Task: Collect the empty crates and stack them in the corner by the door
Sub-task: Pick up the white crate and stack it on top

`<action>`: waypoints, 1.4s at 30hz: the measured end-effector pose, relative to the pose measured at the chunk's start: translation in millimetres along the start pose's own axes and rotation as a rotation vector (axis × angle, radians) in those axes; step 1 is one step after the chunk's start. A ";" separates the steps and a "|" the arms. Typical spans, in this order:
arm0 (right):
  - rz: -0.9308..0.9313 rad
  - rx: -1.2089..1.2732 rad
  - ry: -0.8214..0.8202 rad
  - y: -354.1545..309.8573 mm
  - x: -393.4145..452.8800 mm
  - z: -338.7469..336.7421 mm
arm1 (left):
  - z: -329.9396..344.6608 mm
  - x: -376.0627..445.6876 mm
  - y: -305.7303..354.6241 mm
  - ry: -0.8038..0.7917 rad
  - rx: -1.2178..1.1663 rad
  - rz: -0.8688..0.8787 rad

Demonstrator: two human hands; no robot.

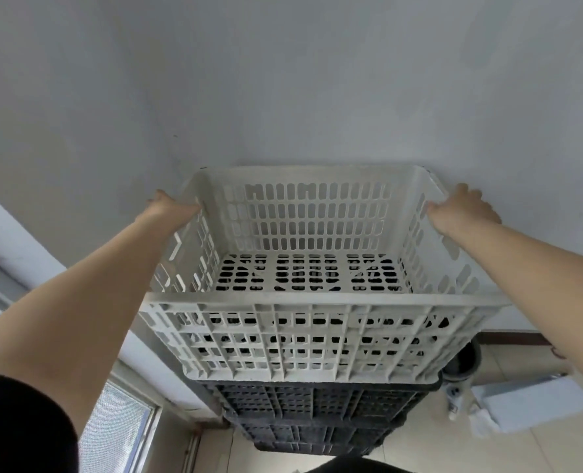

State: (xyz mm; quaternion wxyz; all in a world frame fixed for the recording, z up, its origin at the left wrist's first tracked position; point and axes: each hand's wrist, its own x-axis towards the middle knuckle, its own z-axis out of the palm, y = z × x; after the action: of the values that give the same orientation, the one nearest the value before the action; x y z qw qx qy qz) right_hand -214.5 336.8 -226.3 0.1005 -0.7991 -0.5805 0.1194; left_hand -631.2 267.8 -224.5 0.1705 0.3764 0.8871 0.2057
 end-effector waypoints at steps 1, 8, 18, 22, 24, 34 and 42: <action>-0.088 -0.066 0.052 -5.9 -7.0 1.2 | -2.7 -3.6 1.3 0.021 0.049 0.021; -0.583 -0.185 0.038 -51.9 -101.3 4.5 | -12.5 -89.8 -0.4 0.042 0.213 0.472; -0.905 -0.330 0.001 -45.4 -203.9 45.2 | 15.3 -164.9 -68.3 0.025 0.389 0.851; -0.852 -0.337 0.074 -34.8 -206.2 54.1 | 27.3 -168.1 -72.8 0.128 0.438 0.843; -0.821 -0.330 0.110 -31.3 -203.0 52.1 | 30.5 -168.8 -68.3 0.157 0.438 0.843; -0.819 -0.341 0.134 -29.7 -196.1 46.9 | 36.3 -166.6 -58.2 0.198 0.418 0.858; -0.815 -0.321 0.186 -23.5 -202.3 55.2 | 45.2 -175.5 -64.2 0.249 0.414 0.837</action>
State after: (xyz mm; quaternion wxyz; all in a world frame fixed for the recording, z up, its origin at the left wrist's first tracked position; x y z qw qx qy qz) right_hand -312.9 152.7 -256.7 0.0656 -0.5180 -0.8476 -0.0940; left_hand -533.3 108.4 -269.0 -0.1129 0.6995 0.6955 0.1194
